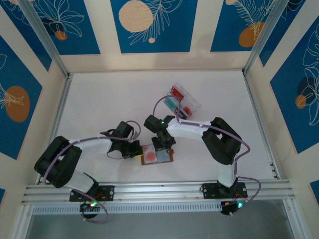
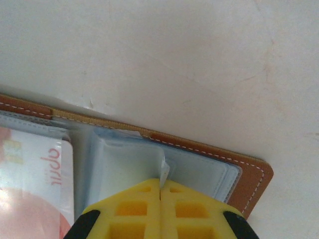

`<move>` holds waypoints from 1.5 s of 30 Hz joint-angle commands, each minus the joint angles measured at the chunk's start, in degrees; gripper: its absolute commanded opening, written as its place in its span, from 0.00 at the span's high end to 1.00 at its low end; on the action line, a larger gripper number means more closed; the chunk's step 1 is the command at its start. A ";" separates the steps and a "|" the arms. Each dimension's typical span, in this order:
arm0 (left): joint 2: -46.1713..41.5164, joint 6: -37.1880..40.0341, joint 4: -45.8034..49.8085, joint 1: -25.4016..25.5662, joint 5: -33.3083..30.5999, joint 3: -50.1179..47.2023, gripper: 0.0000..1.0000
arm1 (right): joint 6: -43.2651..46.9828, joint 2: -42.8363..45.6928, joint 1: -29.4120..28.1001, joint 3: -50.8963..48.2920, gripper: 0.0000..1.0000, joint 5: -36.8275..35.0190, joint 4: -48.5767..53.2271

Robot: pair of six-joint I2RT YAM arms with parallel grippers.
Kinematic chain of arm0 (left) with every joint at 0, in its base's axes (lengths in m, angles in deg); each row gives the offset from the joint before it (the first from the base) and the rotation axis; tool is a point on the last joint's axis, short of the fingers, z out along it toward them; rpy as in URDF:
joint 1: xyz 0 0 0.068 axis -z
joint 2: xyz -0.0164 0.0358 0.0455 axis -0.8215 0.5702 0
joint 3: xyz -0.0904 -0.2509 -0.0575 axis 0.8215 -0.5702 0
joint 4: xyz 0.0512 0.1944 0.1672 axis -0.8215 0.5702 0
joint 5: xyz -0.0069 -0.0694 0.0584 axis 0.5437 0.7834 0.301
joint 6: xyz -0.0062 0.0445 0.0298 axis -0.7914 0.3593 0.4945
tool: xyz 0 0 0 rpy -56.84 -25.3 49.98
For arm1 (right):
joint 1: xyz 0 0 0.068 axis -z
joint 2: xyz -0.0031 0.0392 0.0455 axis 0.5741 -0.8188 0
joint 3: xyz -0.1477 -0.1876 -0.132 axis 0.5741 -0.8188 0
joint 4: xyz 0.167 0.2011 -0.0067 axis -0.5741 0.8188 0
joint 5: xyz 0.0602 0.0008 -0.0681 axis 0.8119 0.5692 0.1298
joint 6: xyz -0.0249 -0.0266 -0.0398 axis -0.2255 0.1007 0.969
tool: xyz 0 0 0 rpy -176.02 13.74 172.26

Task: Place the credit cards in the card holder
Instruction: Flip over the card slot in the card holder.

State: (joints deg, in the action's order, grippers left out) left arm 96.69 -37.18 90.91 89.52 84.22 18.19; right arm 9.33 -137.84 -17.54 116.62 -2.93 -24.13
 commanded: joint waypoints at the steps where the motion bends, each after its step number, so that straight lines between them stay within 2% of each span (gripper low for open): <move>1: 2.63 0.93 2.06 0.82 -3.13 -1.90 0.92 | 0.82 1.53 -0.77 1.69 1.00 -2.07 4.84; 5: 2.54 0.75 1.83 0.79 -3.81 -2.36 0.93 | 1.47 3.47 -0.85 4.46 1.00 -0.13 6.34; 12: 2.37 0.04 0.70 1.04 -3.48 -2.43 0.93 | 1.82 1.04 -0.21 8.42 1.00 12.47 4.28; 18: 1.51 -0.91 -0.23 1.00 -2.95 -2.92 0.93 | -2.62 -2.22 0.20 7.51 1.00 22.95 -3.83; 24: 0.67 -1.38 -0.02 1.07 -2.45 -2.44 0.92 | -7.15 -3.61 0.31 3.84 0.89 28.11 -12.18; 30: -1.38 -2.21 1.11 0.70 -1.95 -2.56 0.89 | -8.48 -1.65 1.45 1.43 0.59 32.29 -16.19; 41: -7.39 -2.59 3.19 -2.52 1.40 -2.87 0.85 | -8.04 4.88 3.18 -0.45 0.46 40.86 -21.49; 45: -8.57 -2.02 4.26 -3.47 2.17 -2.56 0.85 | -5.76 7.95 3.48 0.27 0.45 36.18 -15.08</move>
State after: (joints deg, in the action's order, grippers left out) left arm 88.54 -39.35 92.59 87.09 85.38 15.72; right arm 1.59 -134.10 -13.98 116.03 31.78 -41.26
